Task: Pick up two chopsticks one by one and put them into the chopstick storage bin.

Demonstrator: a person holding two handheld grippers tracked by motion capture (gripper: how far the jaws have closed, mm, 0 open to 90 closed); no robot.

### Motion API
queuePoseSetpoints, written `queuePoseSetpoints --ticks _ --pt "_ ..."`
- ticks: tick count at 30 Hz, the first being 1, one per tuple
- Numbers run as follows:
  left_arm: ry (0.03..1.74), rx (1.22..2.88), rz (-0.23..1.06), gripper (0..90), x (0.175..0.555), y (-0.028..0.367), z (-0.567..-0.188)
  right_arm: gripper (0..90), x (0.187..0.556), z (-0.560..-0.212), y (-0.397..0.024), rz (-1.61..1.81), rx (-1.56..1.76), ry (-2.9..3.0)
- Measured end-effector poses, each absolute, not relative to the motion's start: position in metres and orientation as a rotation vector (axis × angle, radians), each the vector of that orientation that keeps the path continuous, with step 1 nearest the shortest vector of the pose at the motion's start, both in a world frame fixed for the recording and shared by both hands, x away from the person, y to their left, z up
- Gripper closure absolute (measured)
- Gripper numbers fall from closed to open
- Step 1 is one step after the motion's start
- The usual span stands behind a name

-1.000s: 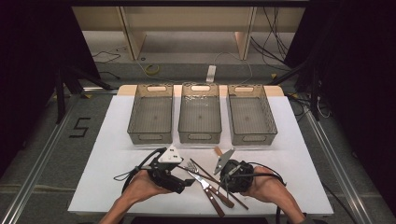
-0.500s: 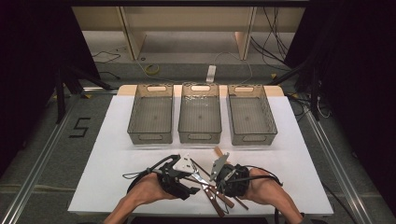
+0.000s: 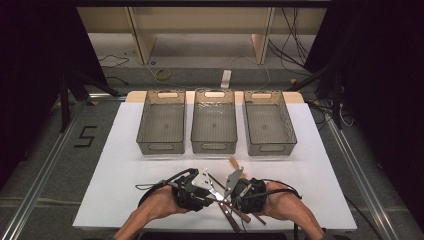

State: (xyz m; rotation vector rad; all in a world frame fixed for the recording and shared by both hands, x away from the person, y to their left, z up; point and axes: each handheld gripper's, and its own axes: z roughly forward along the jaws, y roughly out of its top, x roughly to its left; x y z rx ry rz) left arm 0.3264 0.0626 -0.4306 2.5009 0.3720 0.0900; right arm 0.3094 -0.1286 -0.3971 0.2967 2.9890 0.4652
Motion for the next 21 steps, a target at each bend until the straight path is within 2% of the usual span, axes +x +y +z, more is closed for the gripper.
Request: queuePoseSetpoints --ticks 8,12,14,18,21 --pt "0.236 2.548 0.082 79.9 0.317 0.061 -0.433 83.4 0.31 -0.397 -0.131 0.476 0.232 2.962" --pt "0.237 2.56 0.061 84.4 0.315 0.059 -0.433 81.1 0.317 -0.392 -0.14 0.556 0.263 2.936" --pt "0.262 2.564 0.064 84.5 0.316 0.062 -0.432 70.4 0.321 -0.39 -0.146 0.618 0.316 2.919" --pt "0.357 2.54 0.095 84.6 0.324 0.07 -0.43 54.6 0.326 -0.382 -0.158 0.776 0.447 2.855" --pt "0.433 2.512 0.122 84.6 0.328 0.077 -0.426 46.1 0.329 -0.378 -0.166 0.858 0.539 2.793"
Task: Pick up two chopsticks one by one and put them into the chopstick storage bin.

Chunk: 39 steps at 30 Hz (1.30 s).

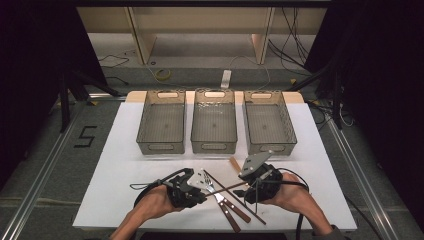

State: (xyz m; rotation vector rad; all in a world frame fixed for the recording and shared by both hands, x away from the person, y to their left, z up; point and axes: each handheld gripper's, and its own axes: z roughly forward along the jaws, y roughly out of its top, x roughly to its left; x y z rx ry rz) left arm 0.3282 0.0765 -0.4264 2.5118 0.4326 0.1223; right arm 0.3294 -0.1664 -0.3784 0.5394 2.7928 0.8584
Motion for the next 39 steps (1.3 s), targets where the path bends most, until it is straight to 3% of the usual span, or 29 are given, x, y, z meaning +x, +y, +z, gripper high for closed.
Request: queuePoseSetpoints --ticks 15,39 --pt "0.808 2.324 0.17 84.6 0.352 0.114 -0.416 32.8 0.333 -0.398 -0.195 1.137 0.929 2.541" --pt "1.12 2.082 0.316 84.7 0.405 0.176 -0.388 29.0 0.317 -0.422 -0.197 1.035 0.955 2.56"
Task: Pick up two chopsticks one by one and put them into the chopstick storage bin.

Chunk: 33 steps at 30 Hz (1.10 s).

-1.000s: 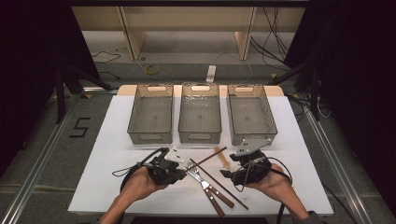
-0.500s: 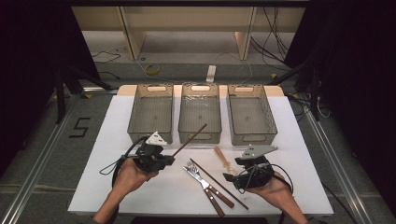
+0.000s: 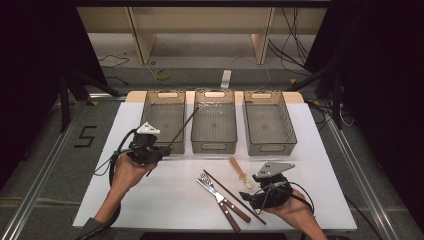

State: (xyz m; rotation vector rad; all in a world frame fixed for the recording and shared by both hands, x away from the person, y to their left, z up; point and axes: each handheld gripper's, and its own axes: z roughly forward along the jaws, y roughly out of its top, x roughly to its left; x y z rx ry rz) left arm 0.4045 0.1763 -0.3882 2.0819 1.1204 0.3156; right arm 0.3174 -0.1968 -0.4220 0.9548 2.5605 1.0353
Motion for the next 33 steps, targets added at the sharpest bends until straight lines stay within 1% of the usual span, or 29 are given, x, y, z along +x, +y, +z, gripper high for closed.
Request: queuePoseSetpoints --ticks 11,15,20,23,33 --pt "1.237 2.006 0.366 84.6 0.447 0.195 -0.379 28.6 0.31 -0.427 -0.202 1.017 0.96 2.573" --pt "1.265 2.011 0.394 84.6 0.461 0.197 -0.378 27.8 0.308 -0.428 -0.202 1.012 0.965 2.577" --pt "1.303 2.001 0.394 84.6 0.479 0.2 -0.38 27.7 0.306 -0.428 -0.202 1.01 0.956 2.583" --pt "1.321 2.02 0.429 84.6 0.488 0.201 -0.382 27.6 0.305 -0.429 -0.203 1.015 0.957 2.584" --pt "1.387 1.994 0.422 84.6 0.513 0.214 -0.388 27.6 0.304 -0.431 -0.202 1.014 0.958 2.596"
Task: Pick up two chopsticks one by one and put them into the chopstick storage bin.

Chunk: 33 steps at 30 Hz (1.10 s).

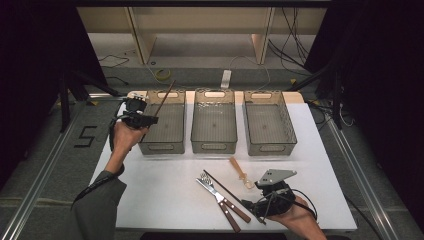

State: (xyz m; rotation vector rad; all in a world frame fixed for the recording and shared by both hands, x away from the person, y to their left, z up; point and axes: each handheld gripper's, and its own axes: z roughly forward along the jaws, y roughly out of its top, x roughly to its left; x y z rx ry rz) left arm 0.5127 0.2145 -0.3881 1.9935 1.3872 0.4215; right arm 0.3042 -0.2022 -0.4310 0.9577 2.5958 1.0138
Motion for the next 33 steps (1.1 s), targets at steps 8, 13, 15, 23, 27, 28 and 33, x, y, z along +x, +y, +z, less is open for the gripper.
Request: queuePoseSetpoints --ticks 8,13,15,23,27,28,33 --pt "1.4 1.993 0.451 84.5 0.527 0.218 -0.388 27.6 0.304 -0.432 -0.201 1.015 0.946 2.607" --pt "1.414 2.006 0.45 84.3 0.532 0.214 -0.394 27.7 0.304 -0.433 -0.201 1.015 0.947 2.611" --pt "1.407 2.023 0.461 84.2 0.533 0.213 -0.397 27.7 0.304 -0.433 -0.201 1.013 0.942 2.615" --pt "1.456 1.981 0.424 60.2 0.536 0.211 -0.405 27.7 0.304 -0.433 -0.2 1.007 0.938 2.623" --pt "1.446 1.915 0.385 47.7 0.53 0.211 -0.399 27.6 0.304 -0.432 -0.201 1.009 0.941 2.619" --pt "1.437 1.907 0.371 43.9 0.527 0.21 -0.397 27.6 0.304 -0.432 -0.201 1.011 0.949 2.618" --pt "1.362 1.823 0.288 33.5 0.505 0.206 -0.385 28.9 0.304 -0.432 -0.201 0.974 0.94 2.626"
